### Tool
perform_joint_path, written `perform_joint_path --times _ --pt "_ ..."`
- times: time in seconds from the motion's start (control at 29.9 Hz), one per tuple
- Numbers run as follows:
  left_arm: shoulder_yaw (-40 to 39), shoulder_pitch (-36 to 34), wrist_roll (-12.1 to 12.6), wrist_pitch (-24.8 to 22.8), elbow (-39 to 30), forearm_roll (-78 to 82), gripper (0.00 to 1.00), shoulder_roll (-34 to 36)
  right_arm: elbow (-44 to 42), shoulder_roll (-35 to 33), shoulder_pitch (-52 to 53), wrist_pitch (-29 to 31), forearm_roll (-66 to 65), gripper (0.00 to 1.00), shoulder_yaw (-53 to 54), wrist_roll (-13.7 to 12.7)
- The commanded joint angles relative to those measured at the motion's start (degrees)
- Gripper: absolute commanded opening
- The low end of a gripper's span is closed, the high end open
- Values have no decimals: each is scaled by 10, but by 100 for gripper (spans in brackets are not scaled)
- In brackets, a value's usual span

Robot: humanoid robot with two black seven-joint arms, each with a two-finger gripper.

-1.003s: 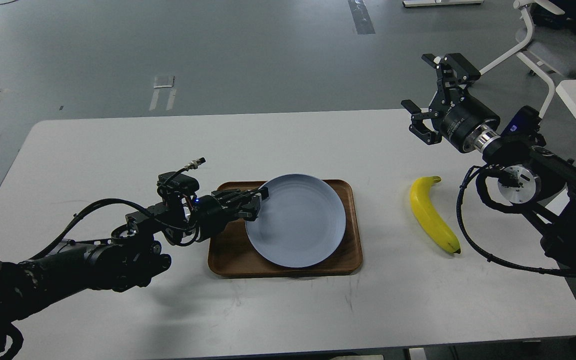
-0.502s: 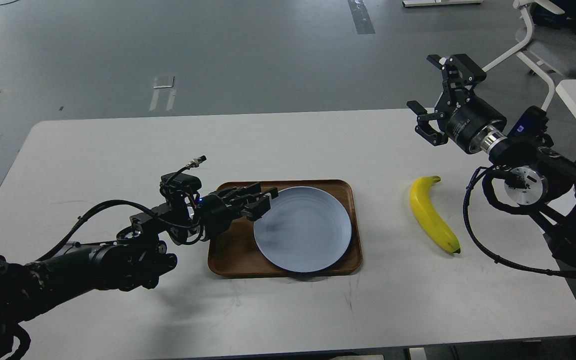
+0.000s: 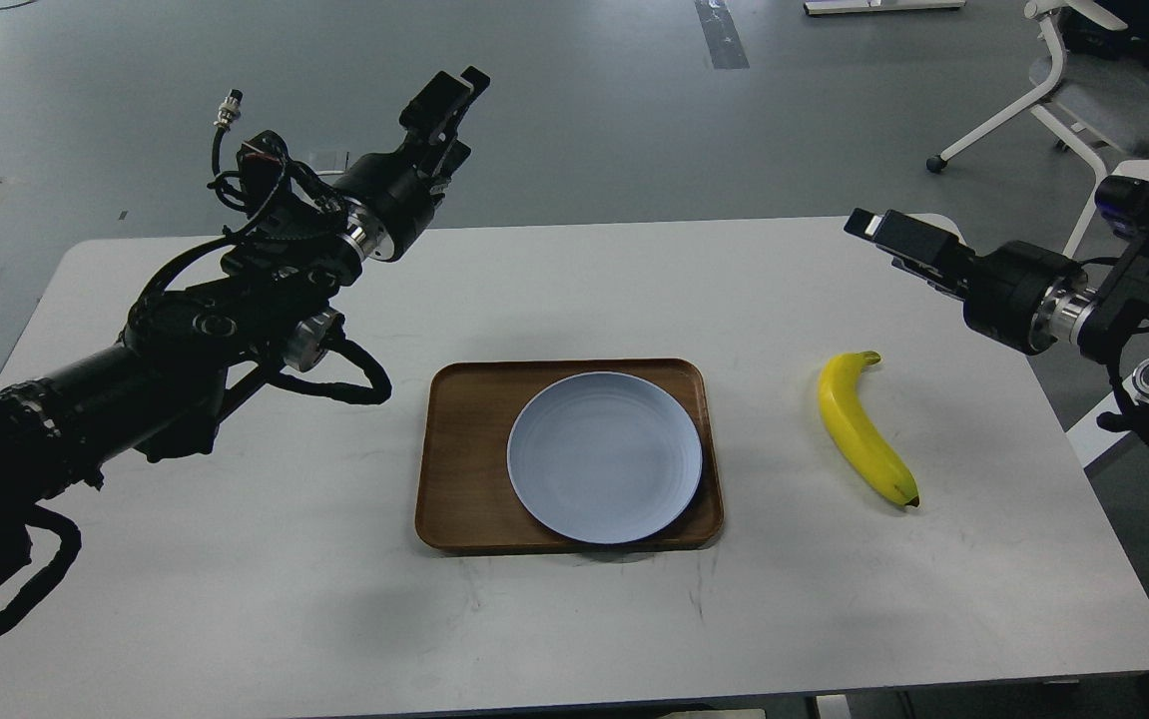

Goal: Place banana on plate with both arms
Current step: 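Release the plate and lift the left gripper away, then grasp the yellow banana with the right gripper and lift it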

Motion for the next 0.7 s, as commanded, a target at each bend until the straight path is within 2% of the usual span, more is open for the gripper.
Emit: perform_joint_path --times 0.0,0.2,0.57,0.67 --pt "-98 16 94 -19 -2 -43 98 14 0 -17 -6 -11 -97 93 -41 1" --pt "-122 40 98 -27 -10 -43 98 33 -21 20 -16 -41 -99 91 -87 0" --pt "-123 62 102 -26 -53 -44 98 77 -86 96 -50 -43 -102 89 -105 0" --pt "-123 65 103 -26 -54 -44 98 77 -122 116 -48 -47 -102 81 -106 1"
